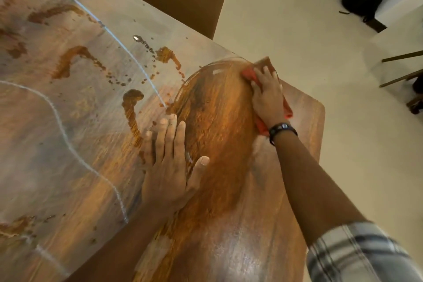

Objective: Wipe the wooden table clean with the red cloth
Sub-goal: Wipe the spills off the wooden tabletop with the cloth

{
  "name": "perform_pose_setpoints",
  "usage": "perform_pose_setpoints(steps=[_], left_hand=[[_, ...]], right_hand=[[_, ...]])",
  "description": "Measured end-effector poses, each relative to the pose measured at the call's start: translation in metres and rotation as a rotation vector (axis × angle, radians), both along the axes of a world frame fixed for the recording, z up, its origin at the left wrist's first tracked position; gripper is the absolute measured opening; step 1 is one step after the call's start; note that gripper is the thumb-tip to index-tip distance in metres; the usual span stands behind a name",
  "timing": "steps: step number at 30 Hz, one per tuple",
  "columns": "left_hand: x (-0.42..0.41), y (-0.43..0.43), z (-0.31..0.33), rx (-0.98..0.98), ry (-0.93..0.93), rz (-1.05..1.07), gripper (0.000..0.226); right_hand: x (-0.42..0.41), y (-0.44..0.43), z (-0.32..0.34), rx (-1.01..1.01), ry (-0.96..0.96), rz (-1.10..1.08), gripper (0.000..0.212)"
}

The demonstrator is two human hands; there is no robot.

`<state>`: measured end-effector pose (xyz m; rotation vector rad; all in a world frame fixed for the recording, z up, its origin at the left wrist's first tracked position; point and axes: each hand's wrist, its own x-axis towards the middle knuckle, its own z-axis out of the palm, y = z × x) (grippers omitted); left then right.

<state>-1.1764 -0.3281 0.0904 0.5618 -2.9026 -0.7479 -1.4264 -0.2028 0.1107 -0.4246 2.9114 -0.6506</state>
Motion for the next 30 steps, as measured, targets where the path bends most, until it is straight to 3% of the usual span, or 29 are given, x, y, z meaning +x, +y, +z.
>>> perform_pose_setpoints(steps=[5, 10, 12, 15, 17, 19, 25, 30], left_hand=[[0.001, 0.001, -0.002, 0.003, 0.051, 0.018, 0.083], [0.003, 0.001, -0.003, -0.054, 0.090, -0.003, 0.082], [0.001, 0.001, -0.003, -0.041, 0.072, -0.021, 0.082], [-0.001, 0.002, -0.004, -0.051, 0.069, -0.033, 0.083], [-0.001, 0.002, -0.006, -0.072, 0.069, -0.035, 0.082], [-0.001, 0.001, -0.009, -0.083, 0.079, -0.028, 0.082], [-0.002, 0.001, -0.014, -0.097, 0.101, 0.005, 0.078], [0.012, -0.001, 0.004, 0.114, 0.157, 0.130, 0.076]], right_hand=[[0.028, -0.087, -0.009, -0.016, 0.057, 0.242, 0.043], [0.141, -0.018, -0.012, 0.051, 0.061, 0.476, 0.048], [0.154, 0.046, -0.009, 0.055, 0.022, 0.336, 0.048], [0.138, 0.123, 0.003, 0.007, -0.028, -0.040, 0.044], [0.115, 0.137, 0.008, -0.003, -0.034, -0.218, 0.043], [0.099, 0.120, 0.006, -0.002, -0.021, -0.250, 0.043], [0.151, 0.035, -0.013, -0.045, 0.044, 0.181, 0.043], [0.247, 0.079, -0.016, 0.039, 0.036, 0.488, 0.051]])
